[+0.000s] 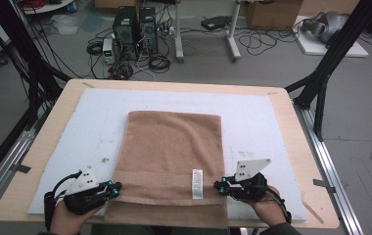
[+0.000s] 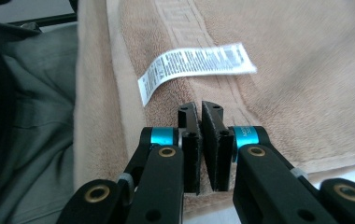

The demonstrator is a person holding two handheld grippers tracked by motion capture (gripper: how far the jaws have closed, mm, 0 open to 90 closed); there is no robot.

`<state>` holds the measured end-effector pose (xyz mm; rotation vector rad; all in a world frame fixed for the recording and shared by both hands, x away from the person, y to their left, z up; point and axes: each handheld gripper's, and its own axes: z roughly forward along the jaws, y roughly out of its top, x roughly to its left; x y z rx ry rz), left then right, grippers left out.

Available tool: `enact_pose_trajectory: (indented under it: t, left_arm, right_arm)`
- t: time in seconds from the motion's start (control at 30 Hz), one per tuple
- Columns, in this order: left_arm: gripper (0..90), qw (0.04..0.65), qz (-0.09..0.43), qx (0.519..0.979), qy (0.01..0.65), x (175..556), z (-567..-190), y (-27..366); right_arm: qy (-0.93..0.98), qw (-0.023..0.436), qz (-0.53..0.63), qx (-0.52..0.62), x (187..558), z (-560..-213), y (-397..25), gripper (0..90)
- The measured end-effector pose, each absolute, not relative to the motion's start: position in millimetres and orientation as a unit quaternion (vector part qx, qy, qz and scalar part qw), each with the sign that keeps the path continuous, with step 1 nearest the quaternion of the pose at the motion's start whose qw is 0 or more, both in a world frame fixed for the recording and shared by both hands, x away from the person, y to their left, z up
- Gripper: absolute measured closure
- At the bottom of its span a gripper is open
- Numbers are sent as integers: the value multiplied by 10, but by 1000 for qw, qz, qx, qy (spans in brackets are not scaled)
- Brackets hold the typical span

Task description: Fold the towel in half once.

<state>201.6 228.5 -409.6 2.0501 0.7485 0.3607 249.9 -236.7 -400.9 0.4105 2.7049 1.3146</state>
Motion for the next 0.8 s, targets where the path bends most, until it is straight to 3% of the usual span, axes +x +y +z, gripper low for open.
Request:
enact_pose_trajectory:
  t: [0.1,0.23,0.33,0.8]
  left_arm:
    - [866,452,146,829,295,1897,-4016,2300]
    - [857,442,125,841,285,1723,-4083,2300]
    - [711,432,119,846,289,1714,-4201,2292]
    - [527,456,137,821,316,2247,-4197,2266]
  right_arm:
    - [885,56,445,128,2421,-3885,-2414,863]
    - [892,6,444,87,2301,-3878,-2382,856]
    - [897,-13,433,86,2293,-3971,-2359,775]
    - [877,19,448,175,2820,-4116,-2274,514]
